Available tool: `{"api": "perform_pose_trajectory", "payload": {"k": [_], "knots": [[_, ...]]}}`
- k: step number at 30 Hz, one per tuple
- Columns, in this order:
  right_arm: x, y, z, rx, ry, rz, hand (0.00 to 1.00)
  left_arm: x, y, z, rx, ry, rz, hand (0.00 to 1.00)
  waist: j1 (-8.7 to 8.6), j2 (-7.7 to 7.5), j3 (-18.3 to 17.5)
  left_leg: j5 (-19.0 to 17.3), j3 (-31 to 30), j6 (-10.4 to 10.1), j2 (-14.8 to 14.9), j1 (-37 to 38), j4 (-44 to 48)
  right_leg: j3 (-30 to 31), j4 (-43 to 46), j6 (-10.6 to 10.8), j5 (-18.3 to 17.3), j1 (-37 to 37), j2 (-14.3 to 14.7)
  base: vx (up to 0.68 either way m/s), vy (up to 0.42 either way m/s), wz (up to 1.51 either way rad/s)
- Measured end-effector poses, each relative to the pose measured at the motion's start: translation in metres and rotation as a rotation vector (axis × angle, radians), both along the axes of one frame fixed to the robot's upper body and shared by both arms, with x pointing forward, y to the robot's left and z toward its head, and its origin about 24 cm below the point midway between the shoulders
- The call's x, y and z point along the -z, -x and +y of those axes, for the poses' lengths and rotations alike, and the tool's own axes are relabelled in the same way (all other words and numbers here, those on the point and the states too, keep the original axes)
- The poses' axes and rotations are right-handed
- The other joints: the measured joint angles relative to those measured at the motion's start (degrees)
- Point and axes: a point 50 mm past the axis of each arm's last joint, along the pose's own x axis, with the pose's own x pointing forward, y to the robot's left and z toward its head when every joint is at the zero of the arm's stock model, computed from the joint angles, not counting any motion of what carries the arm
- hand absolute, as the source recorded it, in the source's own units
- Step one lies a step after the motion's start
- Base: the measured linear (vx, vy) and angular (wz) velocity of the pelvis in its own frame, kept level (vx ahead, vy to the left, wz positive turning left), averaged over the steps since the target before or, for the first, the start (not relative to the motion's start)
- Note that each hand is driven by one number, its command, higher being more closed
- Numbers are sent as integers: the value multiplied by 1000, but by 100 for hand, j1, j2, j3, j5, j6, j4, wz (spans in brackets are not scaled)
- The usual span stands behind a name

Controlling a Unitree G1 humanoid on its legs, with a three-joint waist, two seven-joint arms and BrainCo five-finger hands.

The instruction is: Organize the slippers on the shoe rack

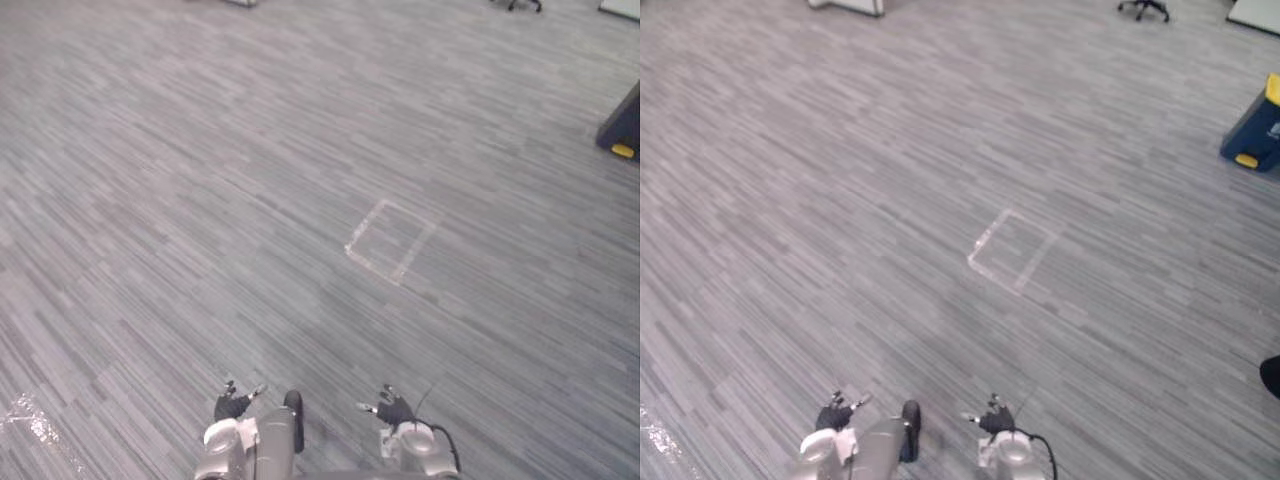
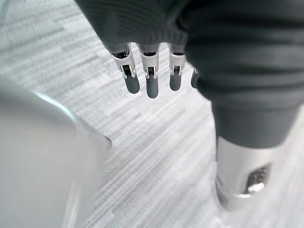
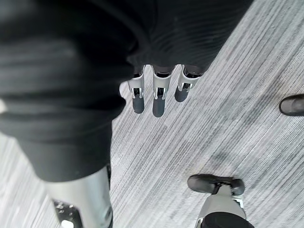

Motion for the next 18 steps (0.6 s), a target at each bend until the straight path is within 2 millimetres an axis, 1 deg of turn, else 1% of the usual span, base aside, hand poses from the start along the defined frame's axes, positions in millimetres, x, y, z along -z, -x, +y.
{"api": "perform_pose_trajectory", "payload": {"k": [1, 2, 3, 4, 5, 6, 7, 8, 9, 10, 11, 12, 13, 14, 15, 16, 17, 18], "knots": [[-3, -6, 1, -12, -4, -22, 0, 4, 12, 5, -7, -8, 38, 0, 45, -66, 37, -374, 376, 142, -18, 633, -83, 112, 1930, 673, 666, -752, -63, 553, 166, -99], [-3, -6, 1, -12, -4, -24, 0, 4, 13, 5, -8, -7, 40, 0, 41, -57, 43, -402, 394, 154, -17, 694, -104, 105, 2093, 728, 705, -820, -86, 508, 162, -117], [-4, -7, 1, -16, -7, -34, 0, 7, 18, 5, -14, -4, 63, 0, -25, -14, 112, -576, 573, 169, -13, 1280, -286, -135, 3333, 638, 658, -1315, -169, 424, 131, -71], [-3, -5, 0, -17, -5, -26, 0, 9, 22, 4, -12, 1, 83, 0, -83, 31, 137, -590, 705, 182, 21, 1818, -539, -637, 3751, 331, 409, -1694, -321, 509, 147, -77], [-4, -6, 0, -20, -4, -29, 0, 10, 24, 3, -7, 2, 87, 0, -83, 65, 139, -590, 738, 182, 47, 1989, -640, -816, 3758, 228, 331, -1800, -338, 476, 103, -67], [-5, -7, 1, -28, -3, -37, 0, 11, 27, 1, 4, 4, 97, 0, -78, 166, 177, -589, 839, 182, 150, 2442, -940, -1294, 3511, 14, 108, -2018, -342, 387, 44, -59], [-4, -6, 3, -25, -8, -34, 0, 11, 28, 1, 3, 3, 102, 0, -154, 121, 153, -589, 844, 181, 194, 2808, -1236, -1658, 2940, -6, -39, -2328, -294, 384, 20, -47], [-4, -6, 3, -24, -10, -34, 0, 11, 28, 3, 3, 0, 101, 0, -172, 89, 135, -589, 844, 181, 196, 2890, -1307, -1730, 2717, 12, -49, -2406, -276, 391, -39, -6], [-5, -7, 2, -20, -10, -44, 0, 10, 25, 3, 11, -4, 95, 0, -243, 9, 99, -593, 840, 175, 202, 3069, -1525, -1924, 1746, 47, 21, -2582, -207, 423, -85, 27], [-5, -9, -1, -14, -3, -48, 0, 10, 21, -1, 56, -9, 91, 0, -270, -3, 97, -633, 835, 76, 195, 3261, -1754, -2094, 518, 4, 471, -2635, -93, 543, -129, 31], [-4, -6, -2, -14, 1, -35, 0, 9, 19, -2, 97, -25, 91, 0, -283, -66, 60, -713, 784, -121, 100, 3385, -1883, -2046, -381, -227, 1436, -2678, 6, 484, -123, 23], [-4, -6, -4, -14, 4, -36, 0, 9, 17, -3, 104, -27, 89, 0, -306, -70, 58, -746, 721, -178, 111, 3433, -1886, -1988, -414, -369, 1732, -2669, 55, 507, -120, -14], [-6, -13, -10, -22, 26, -47, 0, 10, 16, -11, 113, -9, 96, 0, -284, 172, 68, -685, 620, -352, 339, 3489, -1810, -2072, -399, -451, 1600, -2556, 233, 397, -92, -21], [-6, -13, -11, -22, 28, -46, 0, 11, 16, -13, 117, -4, 97, 0, -284, 191, 70, -658, 576, -395, 355, 3482, -1763, -2070, -365, -435, 1531, -2554, 244, 470, -142, -39], [-4, -12, -14, -29, 44, -36, 0, 11, 16, -18, 133, -3, 96, 0, -304, 272, 83, -564, 365, -546, 427, 3477, -1436, -2061, -162, -473, 1237, -2499, 321, 445, -170, -19], [-4, -12, -16, -25, 51, -34, 0, 11, 15, -21, 139, 4, 94, 0, -327, 329, 61, -521, 223, -622, 513, 3374, -1003, -2076, -118, -504, 1081, -2377, 411, 610, -263, -20], [-3, -8, -17, -18, 54, -22, 0, 9, 9, -26, 129, 20, 70, 0, -349, 366, 56, -257, 15, -741, 685, 2919, 339, -2093, -169, -539, 848, -2053, 569, 429, -186, -8], [-3, -8, -17, -18, 54, -22, 0, 9, 8, -26, 129, 22, 69, 0, -351, 368, 54, -205, 2, -742, 703, 2860, 509, -2083, -189, -546, 834, -2027, 586, 515, -188, -31]]}}
